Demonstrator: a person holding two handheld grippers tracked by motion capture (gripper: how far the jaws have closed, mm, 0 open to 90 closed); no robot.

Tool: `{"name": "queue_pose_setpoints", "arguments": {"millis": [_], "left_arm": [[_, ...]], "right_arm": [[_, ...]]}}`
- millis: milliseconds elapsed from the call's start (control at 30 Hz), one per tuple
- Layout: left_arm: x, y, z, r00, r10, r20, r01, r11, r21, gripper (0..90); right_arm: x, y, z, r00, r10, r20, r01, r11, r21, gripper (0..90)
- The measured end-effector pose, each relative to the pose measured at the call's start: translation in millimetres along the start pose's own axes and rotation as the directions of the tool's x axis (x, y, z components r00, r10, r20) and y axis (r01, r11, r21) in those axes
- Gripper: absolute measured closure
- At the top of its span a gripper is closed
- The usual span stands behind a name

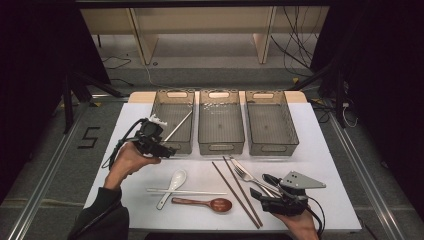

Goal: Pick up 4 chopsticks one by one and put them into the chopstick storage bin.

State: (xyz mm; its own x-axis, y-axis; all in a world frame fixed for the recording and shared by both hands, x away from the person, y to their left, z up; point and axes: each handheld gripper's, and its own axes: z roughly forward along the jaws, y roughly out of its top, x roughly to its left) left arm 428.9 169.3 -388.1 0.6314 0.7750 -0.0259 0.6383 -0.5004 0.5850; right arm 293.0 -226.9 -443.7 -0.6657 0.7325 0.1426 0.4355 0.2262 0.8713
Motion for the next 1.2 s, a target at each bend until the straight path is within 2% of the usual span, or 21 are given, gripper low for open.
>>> {"name": "queue_pose_setpoints", "arguments": {"millis": [267,400,467,667,733,833,867,933,1033,1067,1100,1133,1200], "left_arm": [[-15.4,-15.5,3.4,0.9981,0.056,0.028,-0.056,0.998,0.027,25.5],[-22.8,-20.0,2.8,0.9962,0.083,0.026,-0.084,0.9955,0.044,24.8],[-26.5,-21.3,2.6,0.9958,0.085,0.034,-0.086,0.9954,0.042,24.7],[-40.7,-27.8,8.2,0.9905,0.128,0.05,-0.131,0.9891,0.066,24.3],[-46.1,-29.3,10.2,0.987,0.15,0.058,-0.154,0.9851,0.077,24.1],[-49.9,-30.4,12.0,0.9858,0.157,0.061,-0.161,0.9836,0.081,23.9],[-53.4,-31.3,13.1,0.9823,0.174,0.068,-0.18,0.9794,0.091,23.8],[-55.2,-32.0,13.5,0.9818,0.176,0.071,-0.183,0.9788,0.093,23.7],[-60.5,-34.9,16.3,0.9756,0.202,0.086,-0.211,0.9711,0.111,23.6],[-60.5,-34.9,16.3,0.9756,0.202,0.086,-0.211,0.9711,0.111,23.6],[-62.6,-36.3,18.0,0.9726,0.217,0.085,-0.226,0.965,0.132,23.7],[-62.6,-36.3,18.0,0.9726,0.217,0.085,-0.226,0.965,0.132,23.7],[-65.1,-37.5,18.4,0.9681,0.233,0.093,-0.244,0.9595,0.141,24.0]], "right_arm": [[-0.2,-0.2,-0.2,1.0,-0.002,0.0,0.002,1.0,0.001,30.5],[0.2,0.0,0.1,1.0,-0.001,-0.001,0.001,1.0,0.001,30.5],[0.6,0.1,0.3,1.0,-0.004,-0.002,0.004,1.0,0.0,30.5],[1.2,0.1,-0.4,1.0,-0.006,-0.003,0.006,1.0,0.0,30.4],[0.6,0.0,-0.7,1.0,-0.006,-0.003,0.006,1.0,-0.001,30.5],[0.1,0.0,-1.3,1.0,-0.006,-0.004,0.006,1.0,-0.004,30.4],[-0.1,0.0,-1.3,1.0,-0.007,-0.004,0.007,1.0,-0.005,30.4],[0.0,0.1,-1.7,1.0,-0.006,-0.003,0.006,1.0,-0.005,30.4],[0.6,0.2,-2.0,1.0,-0.009,-0.001,0.009,1.0,-0.005,30.4],[0.6,0.2,-2.0,1.0,-0.009,-0.001,0.009,1.0,-0.005,30.4],[0.8,0.3,-2.1,0.9999,-0.011,-0.002,0.011,1.0,-0.006,30.4],[0.8,0.3,-2.2,0.9999,-0.011,-0.001,0.011,1.0,-0.005,30.4],[0.7,0.2,-2.2,0.9999,-0.012,-0.001,0.012,1.0,-0.005,30.4]]}}
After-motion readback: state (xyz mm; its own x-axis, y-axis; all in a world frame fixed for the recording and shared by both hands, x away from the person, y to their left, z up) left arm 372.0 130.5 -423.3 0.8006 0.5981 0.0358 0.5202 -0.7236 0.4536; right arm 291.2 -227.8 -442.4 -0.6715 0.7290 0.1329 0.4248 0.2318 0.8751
